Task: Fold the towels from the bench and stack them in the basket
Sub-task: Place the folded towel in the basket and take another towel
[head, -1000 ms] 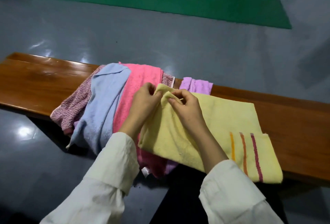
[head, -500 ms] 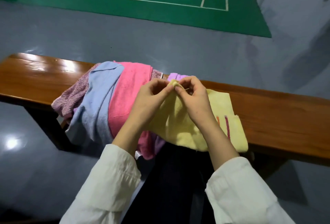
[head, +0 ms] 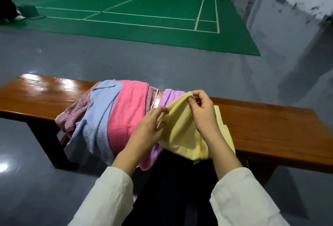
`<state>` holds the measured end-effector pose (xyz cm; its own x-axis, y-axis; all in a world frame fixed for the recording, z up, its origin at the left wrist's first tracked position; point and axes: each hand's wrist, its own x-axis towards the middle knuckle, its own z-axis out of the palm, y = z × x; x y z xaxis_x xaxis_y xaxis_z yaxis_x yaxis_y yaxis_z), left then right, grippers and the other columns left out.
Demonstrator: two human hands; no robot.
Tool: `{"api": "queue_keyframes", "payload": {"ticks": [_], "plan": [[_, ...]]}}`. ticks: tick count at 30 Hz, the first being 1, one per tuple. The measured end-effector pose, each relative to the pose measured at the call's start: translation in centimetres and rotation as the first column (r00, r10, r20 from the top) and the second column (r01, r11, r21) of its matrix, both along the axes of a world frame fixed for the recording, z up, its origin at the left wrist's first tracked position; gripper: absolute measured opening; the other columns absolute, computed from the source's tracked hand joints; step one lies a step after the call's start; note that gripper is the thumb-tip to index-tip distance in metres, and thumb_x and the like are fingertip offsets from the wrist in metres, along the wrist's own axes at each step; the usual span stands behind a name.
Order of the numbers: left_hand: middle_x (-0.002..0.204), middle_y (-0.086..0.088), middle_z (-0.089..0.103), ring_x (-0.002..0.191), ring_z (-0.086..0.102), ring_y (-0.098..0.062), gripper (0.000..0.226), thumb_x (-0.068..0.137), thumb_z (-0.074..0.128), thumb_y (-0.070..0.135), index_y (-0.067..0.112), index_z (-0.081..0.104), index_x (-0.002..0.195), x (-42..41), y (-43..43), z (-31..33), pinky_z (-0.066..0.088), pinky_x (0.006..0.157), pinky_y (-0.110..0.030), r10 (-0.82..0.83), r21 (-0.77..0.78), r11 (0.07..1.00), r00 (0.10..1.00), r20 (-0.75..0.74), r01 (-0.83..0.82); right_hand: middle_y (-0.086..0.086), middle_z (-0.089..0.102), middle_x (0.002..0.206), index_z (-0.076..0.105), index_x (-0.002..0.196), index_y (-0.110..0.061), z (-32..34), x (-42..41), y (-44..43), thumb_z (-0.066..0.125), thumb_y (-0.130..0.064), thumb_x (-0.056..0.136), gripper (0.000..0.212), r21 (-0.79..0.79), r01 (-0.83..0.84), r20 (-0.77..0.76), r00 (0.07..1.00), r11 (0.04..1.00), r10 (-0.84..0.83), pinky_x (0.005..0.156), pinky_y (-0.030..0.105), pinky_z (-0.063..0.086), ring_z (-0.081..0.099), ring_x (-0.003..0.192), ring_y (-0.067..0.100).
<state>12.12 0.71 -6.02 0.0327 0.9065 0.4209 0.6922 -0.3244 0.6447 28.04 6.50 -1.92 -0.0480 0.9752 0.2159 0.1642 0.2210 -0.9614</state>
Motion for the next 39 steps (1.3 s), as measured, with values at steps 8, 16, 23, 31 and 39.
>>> {"api": "queue_keyframes", "payload": {"ticks": [8,16,23,31,39], "plan": [[0.082,0.004,0.051,0.068,0.05,-0.01,0.019,0.086,0.065,0.029,0.013,0.057,0.078,-3.6,-0.5,-0.2,0.045,0.064,-0.029,0.147,0.04,0.989,0.984,-0.102,-0.144,-0.003,0.057,0.087,0.055,0.095,-0.017,0.5,1.4,0.7,0.051,-0.014,0.097,0.005,0.045,0.151,-0.07,0.986,0.987,-0.148,0.069,0.02,0.041,0.053,0.08,0.011],[0.071,-0.005,0.053,0.063,0.051,-0.021,0.033,0.081,0.067,0.032,0.005,0.049,0.072,-3.3,0.3,1.7,0.045,0.06,-0.038,0.157,0.116,0.981,0.987,0.011,-0.158,-0.001,0.061,0.086,0.055,0.099,-0.017,0.2,2.2,1.0,0.05,-0.019,0.098,0.005,0.024,0.218,-0.073,0.974,0.976,-0.216,0.071,0.029,0.044,0.057,0.081,0.015],[0.067,0.006,0.046,0.059,0.042,-0.006,0.032,0.078,0.076,0.009,0.01,0.059,0.106,-2.1,1.5,4.0,0.038,0.06,-0.018,0.142,0.056,0.988,0.985,0.094,-0.147,-0.006,0.057,0.083,0.051,0.1,-0.018,1.1,3.1,1.3,0.046,-0.018,0.1,0.005,0.024,0.262,-0.086,0.962,0.965,-0.259,0.069,0.027,0.043,0.055,0.079,0.014],[0.079,0.002,0.048,0.068,0.041,-0.002,0.003,0.094,0.051,0.005,0.007,0.052,0.093,0.9,3.1,8.0,0.036,0.063,-0.016,0.105,-0.024,0.994,0.867,0.487,-0.106,-0.004,0.048,0.091,0.049,0.098,-0.013,4.5,4.1,0.9,0.043,-0.015,0.101,0.006,0.154,0.347,-0.083,0.938,0.925,-0.338,0.065,0.006,0.036,0.044,0.075,0.002],[0.063,0.004,0.04,0.057,0.033,-0.004,0.022,0.095,0.055,0.014,0.006,0.051,0.074,3.6,3.9,12.9,0.03,0.054,-0.022,0.055,0.075,0.992,0.871,0.489,-0.105,-0.008,0.043,0.071,0.046,0.095,-0.012,9.6,6.5,-0.1,0.039,-0.019,0.103,0.012,0.208,0.437,-0.134,0.899,0.875,-0.417,0.051,0.012,0.034,0.039,0.06,0.002]]}}
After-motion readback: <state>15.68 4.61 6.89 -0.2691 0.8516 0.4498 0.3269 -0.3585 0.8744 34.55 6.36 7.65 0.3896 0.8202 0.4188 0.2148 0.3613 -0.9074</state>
